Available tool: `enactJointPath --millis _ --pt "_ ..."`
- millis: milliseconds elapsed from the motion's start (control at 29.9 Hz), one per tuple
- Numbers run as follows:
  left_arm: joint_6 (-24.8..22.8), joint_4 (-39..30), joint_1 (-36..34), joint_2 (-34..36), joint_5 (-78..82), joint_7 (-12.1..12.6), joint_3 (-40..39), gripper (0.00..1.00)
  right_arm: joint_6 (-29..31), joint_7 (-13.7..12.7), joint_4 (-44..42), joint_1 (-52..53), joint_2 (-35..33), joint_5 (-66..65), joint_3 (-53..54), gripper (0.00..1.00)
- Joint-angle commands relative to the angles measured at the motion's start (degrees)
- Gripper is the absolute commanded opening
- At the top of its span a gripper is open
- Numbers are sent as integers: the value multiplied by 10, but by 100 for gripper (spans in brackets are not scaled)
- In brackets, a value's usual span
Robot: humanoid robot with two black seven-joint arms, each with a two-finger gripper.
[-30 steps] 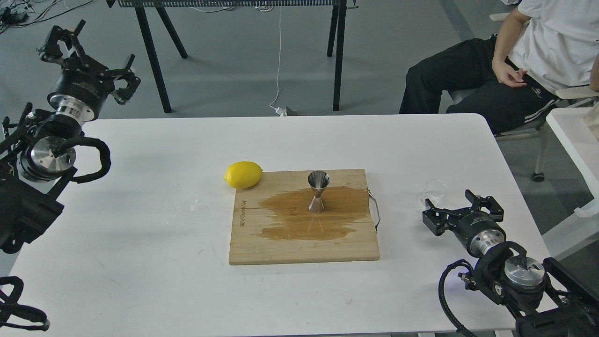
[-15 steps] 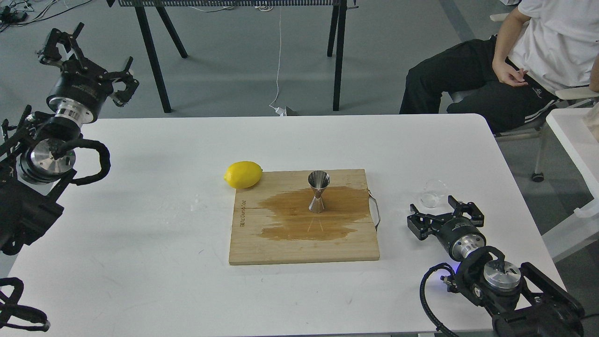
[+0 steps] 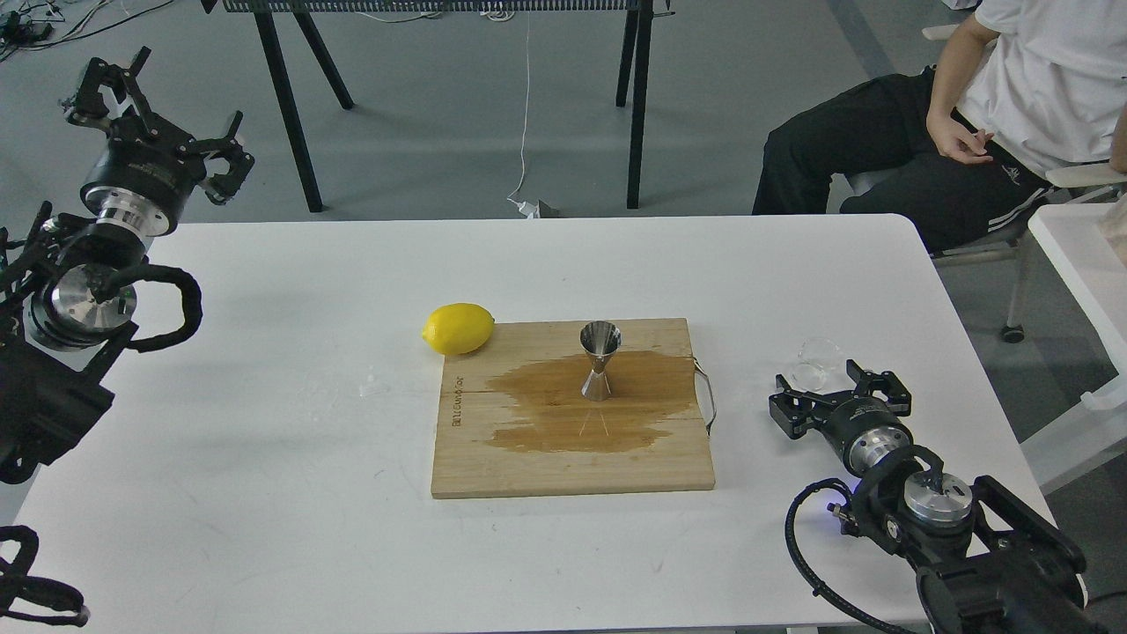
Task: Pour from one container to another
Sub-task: 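Move the right gripper to the clear glass cup and grasp it, then lift the glass cup with the right gripper toward the jigger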
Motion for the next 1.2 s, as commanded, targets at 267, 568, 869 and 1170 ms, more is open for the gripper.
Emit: enactJointPath --millis 267,568,869,1170 --pt "-3 -1 0 -2 0 1 1 100 18 1 0 3 0 -1 2 86" --pt "-2 -1 0 0 0 0 0 100 10 -20 -16 13 1 4 9 70" --pt "0 -1 -1 0 0 0 0 100 11 -24 -31 13 10 5 12 57" --pt "0 -1 -1 9 0 -1 0 100 23 -39 -1 11 11 8 11 40"
